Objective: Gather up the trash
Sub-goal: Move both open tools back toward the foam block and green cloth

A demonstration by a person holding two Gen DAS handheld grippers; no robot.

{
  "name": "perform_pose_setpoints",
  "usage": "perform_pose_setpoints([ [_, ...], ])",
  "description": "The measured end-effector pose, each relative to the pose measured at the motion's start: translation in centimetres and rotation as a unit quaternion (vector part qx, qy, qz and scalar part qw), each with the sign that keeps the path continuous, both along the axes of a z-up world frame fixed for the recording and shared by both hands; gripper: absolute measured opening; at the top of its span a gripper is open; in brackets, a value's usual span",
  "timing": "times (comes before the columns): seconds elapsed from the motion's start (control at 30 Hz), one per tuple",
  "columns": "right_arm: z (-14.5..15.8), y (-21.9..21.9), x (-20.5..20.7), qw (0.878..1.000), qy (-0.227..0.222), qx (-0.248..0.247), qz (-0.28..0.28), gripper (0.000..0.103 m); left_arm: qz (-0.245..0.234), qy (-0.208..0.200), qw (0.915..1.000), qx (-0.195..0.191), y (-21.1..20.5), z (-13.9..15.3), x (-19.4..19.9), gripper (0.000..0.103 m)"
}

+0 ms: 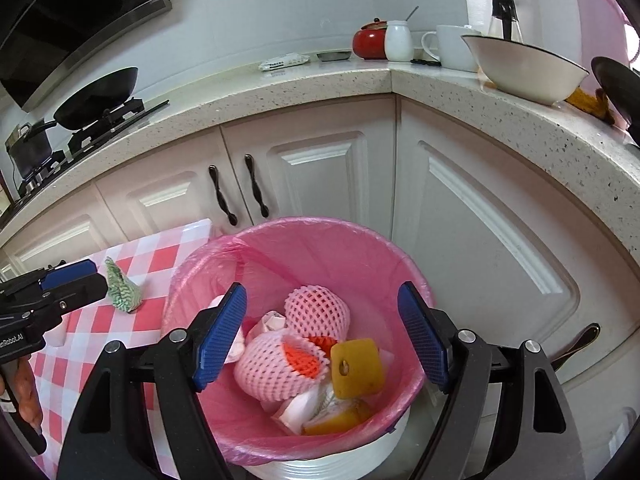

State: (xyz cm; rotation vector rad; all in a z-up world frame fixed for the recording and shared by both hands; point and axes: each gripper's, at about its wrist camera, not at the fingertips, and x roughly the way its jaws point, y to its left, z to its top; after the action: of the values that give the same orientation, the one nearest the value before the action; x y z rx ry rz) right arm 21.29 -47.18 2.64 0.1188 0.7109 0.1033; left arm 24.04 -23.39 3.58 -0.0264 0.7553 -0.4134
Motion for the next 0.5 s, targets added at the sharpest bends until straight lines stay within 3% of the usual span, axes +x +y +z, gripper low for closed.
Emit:
perform_pose_setpoints([
  [0.5,1.7,7.1,-3.2,0.998,-0.019,0.011,0.051,0.077,0.092,-0.008,0.9957,-0.001,11.0,-0.7,-5.1,0.055],
])
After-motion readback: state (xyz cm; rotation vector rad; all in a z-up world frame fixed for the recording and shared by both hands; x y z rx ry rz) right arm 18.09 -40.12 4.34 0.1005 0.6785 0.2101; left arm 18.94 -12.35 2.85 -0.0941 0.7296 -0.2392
